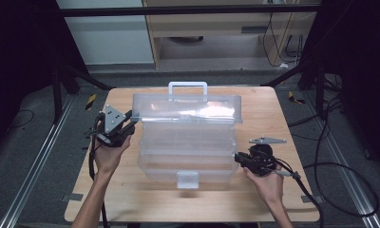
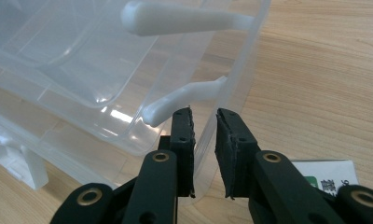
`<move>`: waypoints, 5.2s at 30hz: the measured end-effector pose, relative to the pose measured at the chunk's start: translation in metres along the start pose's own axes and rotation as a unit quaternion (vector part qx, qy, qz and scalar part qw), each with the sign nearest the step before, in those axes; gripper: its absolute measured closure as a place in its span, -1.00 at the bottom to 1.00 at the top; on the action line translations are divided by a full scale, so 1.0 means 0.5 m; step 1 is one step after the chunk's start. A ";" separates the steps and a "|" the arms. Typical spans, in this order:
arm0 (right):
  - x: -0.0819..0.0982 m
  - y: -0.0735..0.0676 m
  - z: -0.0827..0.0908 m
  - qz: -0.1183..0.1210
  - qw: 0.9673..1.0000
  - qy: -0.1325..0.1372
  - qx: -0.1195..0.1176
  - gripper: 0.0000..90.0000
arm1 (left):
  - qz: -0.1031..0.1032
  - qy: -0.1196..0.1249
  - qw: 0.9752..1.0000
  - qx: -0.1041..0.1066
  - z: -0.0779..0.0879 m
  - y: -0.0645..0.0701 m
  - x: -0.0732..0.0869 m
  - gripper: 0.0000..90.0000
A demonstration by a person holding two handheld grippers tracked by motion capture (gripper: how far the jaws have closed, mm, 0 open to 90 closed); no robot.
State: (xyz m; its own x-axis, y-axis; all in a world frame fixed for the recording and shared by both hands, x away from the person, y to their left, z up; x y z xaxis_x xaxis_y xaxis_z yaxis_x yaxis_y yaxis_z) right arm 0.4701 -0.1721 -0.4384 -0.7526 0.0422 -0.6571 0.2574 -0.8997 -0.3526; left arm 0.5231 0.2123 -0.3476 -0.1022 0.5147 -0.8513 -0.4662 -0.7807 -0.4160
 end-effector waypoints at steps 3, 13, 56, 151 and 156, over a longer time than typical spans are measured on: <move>0.000 0.000 0.000 0.002 1.000 0.000 0.000 0.71 | -0.002 -0.002 1.000 -0.001 -0.004 -0.004 -0.004 0.66; -0.001 0.000 0.000 0.002 1.000 -0.001 0.000 0.71 | 0.002 -0.006 1.000 0.009 -0.014 -0.018 -0.015 0.65; -0.003 0.002 -0.001 0.007 1.000 -0.002 0.000 0.71 | -0.016 -0.026 0.999 -0.025 -0.061 -0.056 -0.075 0.68; -0.023 -0.005 -0.005 0.058 0.997 -0.035 0.029 0.74 | 0.028 -0.047 0.998 -0.024 -0.237 -0.134 -0.096 0.86; -0.023 -0.005 -0.005 0.059 0.997 -0.035 0.030 0.74 | 0.017 -0.052 0.998 -0.025 -0.248 -0.139 -0.097 0.86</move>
State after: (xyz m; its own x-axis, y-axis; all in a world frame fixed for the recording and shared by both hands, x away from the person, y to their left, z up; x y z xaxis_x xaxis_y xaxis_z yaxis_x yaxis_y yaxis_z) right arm 0.4797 -0.1693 -0.4316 -0.7602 -0.0949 -0.6427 0.3124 -0.9208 -0.2335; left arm 0.6695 0.1974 -0.3171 -0.2097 0.5199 -0.8281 -0.4161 -0.8138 -0.4055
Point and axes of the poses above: each handheld gripper's, and its own axes: z roughly backward along the jaws, x roughly out of its underside, y roughly to its right, the point moved 4 cm from there along -z, roughly forward along the jaws, and after that the axes turned 11 degrees about -z, right-handed, at the moved point
